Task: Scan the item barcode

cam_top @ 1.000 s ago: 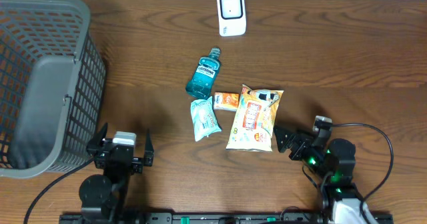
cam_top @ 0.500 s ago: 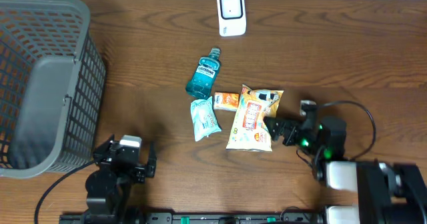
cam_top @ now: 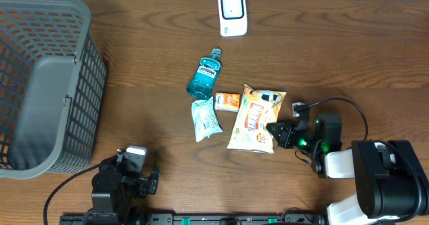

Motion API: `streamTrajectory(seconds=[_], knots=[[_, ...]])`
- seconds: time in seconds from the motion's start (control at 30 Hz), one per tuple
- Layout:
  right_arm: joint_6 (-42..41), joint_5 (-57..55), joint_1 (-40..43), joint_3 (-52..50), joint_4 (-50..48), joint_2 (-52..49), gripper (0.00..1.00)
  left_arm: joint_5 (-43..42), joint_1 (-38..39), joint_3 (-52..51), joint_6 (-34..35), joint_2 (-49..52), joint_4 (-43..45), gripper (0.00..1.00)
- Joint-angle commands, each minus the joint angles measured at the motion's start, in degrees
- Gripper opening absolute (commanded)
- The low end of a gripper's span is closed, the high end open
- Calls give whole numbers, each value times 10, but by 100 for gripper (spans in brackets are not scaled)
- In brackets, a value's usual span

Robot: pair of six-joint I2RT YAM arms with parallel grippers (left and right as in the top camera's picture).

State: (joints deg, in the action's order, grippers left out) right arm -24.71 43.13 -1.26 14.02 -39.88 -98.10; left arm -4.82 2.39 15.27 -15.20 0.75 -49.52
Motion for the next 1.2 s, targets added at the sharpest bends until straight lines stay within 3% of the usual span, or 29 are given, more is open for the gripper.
streamTrajectory(seconds=[0.0, 0.2, 0.4, 0.5, 0.7, 0.9, 1.07, 1.17], knots=[[-2, -15, -3, -9, 6, -10, 1, -6, -2, -2, 3, -2, -25, 98], [-57, -9, 0, -9, 2, -8, 1, -6, -2, -2, 3, -2, -25, 98], [-179, 98, 26, -9, -39, 15, 1, -6, -2, -2, 3, -2, -25, 98], [-302, 169, 42, -9, -69, 29, 1, -6, -2, -2, 3, -2, -25, 98], [-705, 258, 53, -9, -124, 50, 1, -6, -2, -2, 3, -2, -25, 98], [-869, 307, 53, -9, -124, 50, 2, -6, -2, -2, 3, -2, -25, 98], [-896, 289, 53, -9, -129, 50, 1, -6, -2, -2, 3, -2, -25, 98], [-773, 258, 53, -9, -137, 50, 6, -6, -2, -2, 3, -2, -25, 98]])
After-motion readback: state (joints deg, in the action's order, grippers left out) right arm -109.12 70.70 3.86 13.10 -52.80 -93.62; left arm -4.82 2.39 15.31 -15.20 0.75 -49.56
